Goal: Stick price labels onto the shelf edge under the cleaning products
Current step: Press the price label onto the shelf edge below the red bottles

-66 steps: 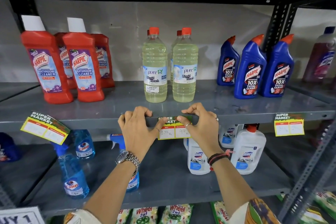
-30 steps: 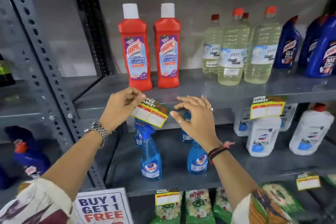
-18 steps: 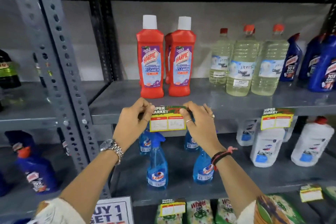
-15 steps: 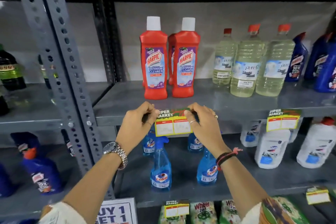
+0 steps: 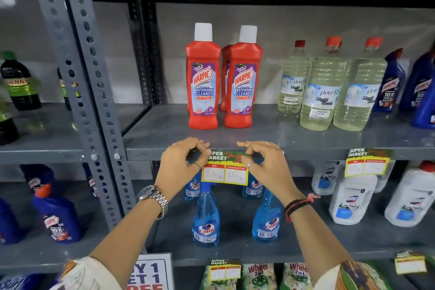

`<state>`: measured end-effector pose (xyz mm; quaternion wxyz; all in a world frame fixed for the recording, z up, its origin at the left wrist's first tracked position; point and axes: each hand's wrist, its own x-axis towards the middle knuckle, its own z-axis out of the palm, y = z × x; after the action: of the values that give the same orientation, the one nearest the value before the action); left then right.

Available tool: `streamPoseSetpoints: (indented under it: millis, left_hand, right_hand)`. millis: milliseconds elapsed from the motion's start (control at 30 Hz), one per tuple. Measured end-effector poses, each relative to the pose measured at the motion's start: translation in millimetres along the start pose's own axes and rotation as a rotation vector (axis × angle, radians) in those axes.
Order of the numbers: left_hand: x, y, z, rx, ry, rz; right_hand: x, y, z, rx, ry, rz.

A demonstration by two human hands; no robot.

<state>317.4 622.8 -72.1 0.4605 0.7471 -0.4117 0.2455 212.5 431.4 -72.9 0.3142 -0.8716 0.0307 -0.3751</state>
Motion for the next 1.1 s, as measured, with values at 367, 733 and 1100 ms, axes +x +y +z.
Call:
streamPoseSetpoints:
  millis: [367,733,1100]
  left_hand:
    - [2,3,7,0.051,0.042,-0.01]
    - [5,8,14,0.054,0.055,-0.058]
    - [5,3,6,0.189,-0.065,0.055]
  right_hand:
    - [5,-3,8,-0.008,0.125,-0.013]
    - [6,-13,19,-0.129,0.256,0.024]
    - [8,-1,0,0.072,0.012,0.102]
